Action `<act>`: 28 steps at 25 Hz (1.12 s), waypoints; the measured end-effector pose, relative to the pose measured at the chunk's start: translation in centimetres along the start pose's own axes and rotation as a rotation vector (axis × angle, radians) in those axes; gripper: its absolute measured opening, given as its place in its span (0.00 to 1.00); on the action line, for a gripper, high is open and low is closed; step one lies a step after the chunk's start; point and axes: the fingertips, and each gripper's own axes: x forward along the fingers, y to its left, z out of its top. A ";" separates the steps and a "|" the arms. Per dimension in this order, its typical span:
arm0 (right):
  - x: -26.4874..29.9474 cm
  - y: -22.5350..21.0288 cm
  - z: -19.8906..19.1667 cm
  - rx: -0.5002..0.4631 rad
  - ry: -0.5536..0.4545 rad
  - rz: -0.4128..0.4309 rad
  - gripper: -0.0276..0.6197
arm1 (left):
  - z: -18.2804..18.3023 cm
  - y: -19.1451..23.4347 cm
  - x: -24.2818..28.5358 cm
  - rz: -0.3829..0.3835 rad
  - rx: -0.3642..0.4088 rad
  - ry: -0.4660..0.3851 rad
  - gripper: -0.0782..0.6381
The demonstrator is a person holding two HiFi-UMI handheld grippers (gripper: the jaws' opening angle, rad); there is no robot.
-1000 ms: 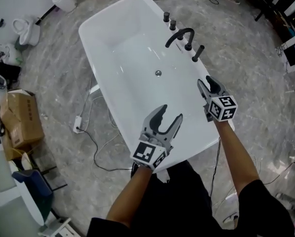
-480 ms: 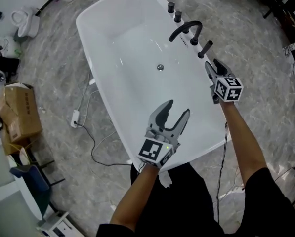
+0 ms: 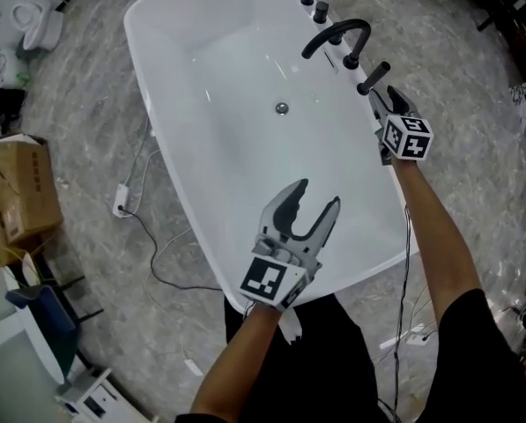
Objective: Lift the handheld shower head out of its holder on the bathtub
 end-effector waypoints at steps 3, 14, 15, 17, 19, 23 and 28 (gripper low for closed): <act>1.4 -0.5 -0.8 -0.018 0.015 -0.008 0.32 | -0.6 0.5 0.1 0.008 -0.004 0.006 0.41; 5.3 -3.1 -2.8 -0.040 0.066 -0.057 0.37 | -3.5 1.4 -0.3 0.040 -0.027 0.032 0.41; 5.7 -3.4 -3.0 -0.043 0.070 -0.064 0.37 | -3.7 1.4 -0.3 0.039 -0.030 0.034 0.41; 6.3 -3.7 -3.3 -0.050 0.080 -0.073 0.38 | -4.0 1.4 -0.2 0.039 -0.033 0.036 0.41; 6.8 -3.8 -3.7 -0.060 0.090 -0.074 0.38 | -4.5 1.4 -0.3 0.039 -0.036 0.038 0.41; 8.0 -4.1 -4.3 -0.079 0.102 -0.070 0.38 | -5.3 1.9 0.0 0.043 -0.047 0.049 0.41; 9.3 -4.6 -4.6 -0.073 0.112 -0.069 0.38 | -6.4 2.2 0.0 0.040 -0.046 0.078 0.41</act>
